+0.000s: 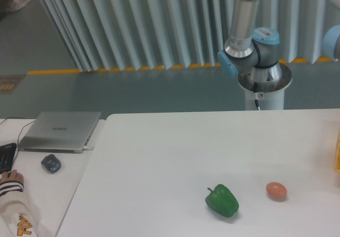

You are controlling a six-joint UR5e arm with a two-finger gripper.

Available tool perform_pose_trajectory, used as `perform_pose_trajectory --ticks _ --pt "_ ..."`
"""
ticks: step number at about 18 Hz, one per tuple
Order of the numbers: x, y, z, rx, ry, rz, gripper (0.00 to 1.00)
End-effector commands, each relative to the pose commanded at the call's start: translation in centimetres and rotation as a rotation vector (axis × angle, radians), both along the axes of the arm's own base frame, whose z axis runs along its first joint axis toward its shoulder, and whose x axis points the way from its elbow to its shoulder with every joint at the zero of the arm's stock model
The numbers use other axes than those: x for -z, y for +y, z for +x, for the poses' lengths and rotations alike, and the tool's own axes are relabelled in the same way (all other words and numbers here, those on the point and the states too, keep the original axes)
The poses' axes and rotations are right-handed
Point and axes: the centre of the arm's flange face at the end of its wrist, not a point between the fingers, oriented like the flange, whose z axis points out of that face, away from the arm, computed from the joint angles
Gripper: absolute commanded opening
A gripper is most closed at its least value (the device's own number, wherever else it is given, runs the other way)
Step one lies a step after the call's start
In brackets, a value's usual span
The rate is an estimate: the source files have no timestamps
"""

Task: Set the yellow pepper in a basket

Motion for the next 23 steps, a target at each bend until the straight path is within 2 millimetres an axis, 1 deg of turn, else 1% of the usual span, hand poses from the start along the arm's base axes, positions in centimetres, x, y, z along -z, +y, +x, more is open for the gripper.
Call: perform_pose_trajectory --ticks 3,4,7,10,13,17,19,20,21,22,23 --pt "0.4 -4.2 -2.5 0.102 0.006 -0.006 0.31" --pt "0.8 -5.1 -3.2 0.136 0.008 -0.01 0.31" --pt "1.1 -6.4 -4.0 0.217 0.013 -0.015 0.31" --pt "1.8 -7.4 -4.6 0.371 0.013 -0.019 0.31" --pt "2.6 -9.5 -6.2 0.465 0.013 -0.025 0.31" --pt "3.1 -10.7 -7.7 0.555 0.046 -0.03 0.31" --pt "3.3 -11.0 -7.9 0.56 0.041 -0.029 0.38" --pt "3.4 -11.0 -7.9 0.56 0.037 -0.029 0.43" --pt "3.3 -11.0 -7.8 0.56 0.038 -0.029 0.61" --pt "3.5 -10.9 -7.8 0.562 0.036 -0.027 0.94" --pt "3.8 -10.9 -7.7 0.551 0.029 -0.023 1.0"
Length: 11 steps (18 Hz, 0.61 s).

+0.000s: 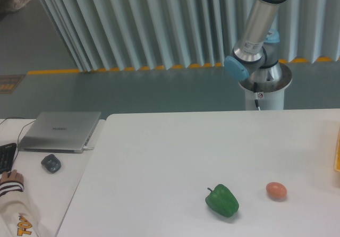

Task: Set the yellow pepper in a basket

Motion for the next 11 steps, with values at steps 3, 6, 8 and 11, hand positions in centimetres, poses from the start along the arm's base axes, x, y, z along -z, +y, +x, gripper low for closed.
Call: perform_pose_trajectory --ticks 3,6,8,11 --pt "-0.4 0.2 0.0 -0.005 0.007 0.006 1.0" --pt "-0.9 0.9 -0.2 0.002 0.026 0.033 1.0" --pt "-1.3 2.4 0.3 -0.025 0.02 0.083 1.0" --pt "-2.7 6.9 2.4 -0.117 0.022 0.108 1.0"
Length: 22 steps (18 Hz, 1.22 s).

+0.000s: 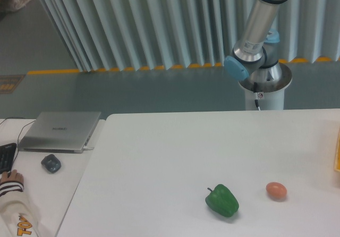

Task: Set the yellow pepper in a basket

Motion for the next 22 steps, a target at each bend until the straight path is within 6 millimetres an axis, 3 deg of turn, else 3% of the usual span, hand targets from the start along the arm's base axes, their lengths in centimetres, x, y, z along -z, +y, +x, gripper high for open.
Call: perform_pose_trajectory --ticks 2,5,9,15,18,22 --pt "-1.0 2.8 1.2 -0.05 0.005 0.007 1.0" --pt "-1.7 4.6 1.7 -0.087 0.009 0.017 1.0" --pt "-2.4 8.9 4.3 -0.165 0.002 0.025 1.0" --pt "-2.7 9.7 4.8 -0.198 0.005 0.021 1.0" --pt "-2.7 11.6 6.3 -0.311 -0.019 0.028 1.0" --pt "-3.1 15.3 9.7 -0.389 0.009 -0.017 1.0"
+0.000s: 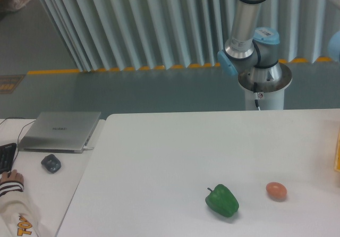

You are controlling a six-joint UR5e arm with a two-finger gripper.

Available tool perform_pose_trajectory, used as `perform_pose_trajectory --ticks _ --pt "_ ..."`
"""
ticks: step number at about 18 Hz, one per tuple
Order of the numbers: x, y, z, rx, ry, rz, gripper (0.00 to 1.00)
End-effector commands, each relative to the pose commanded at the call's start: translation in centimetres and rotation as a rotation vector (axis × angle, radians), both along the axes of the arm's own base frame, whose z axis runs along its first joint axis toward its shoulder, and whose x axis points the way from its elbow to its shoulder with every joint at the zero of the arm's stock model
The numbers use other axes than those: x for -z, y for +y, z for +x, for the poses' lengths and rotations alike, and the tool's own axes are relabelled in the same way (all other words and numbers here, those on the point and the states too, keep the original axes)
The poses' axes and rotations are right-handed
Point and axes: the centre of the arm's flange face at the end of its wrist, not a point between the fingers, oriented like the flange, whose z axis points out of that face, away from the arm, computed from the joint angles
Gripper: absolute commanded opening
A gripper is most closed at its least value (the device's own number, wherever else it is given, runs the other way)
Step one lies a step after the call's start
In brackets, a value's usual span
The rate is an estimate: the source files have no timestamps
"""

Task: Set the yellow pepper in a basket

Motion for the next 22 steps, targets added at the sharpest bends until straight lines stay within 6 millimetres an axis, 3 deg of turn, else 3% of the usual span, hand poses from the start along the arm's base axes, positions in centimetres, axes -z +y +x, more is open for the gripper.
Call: perform_pose_trajectory --ticks 6,9,15,17,22 --pt "0.0 4.6 4.9 -0.086 -0.026 0.014 1.0" --pt "0.3 5.1 7.2 -0.132 -0.066 -0.011 1.0" --pt "0.6 6.0 9.3 -0.161 -0.092 -0.047 1.0" --pt "0.6 7.0 10.9 -0.145 -0.088 -0.052 1.0" --pt "0.8 7.6 11.8 -0.13 -0.089 -0.052 1.0"
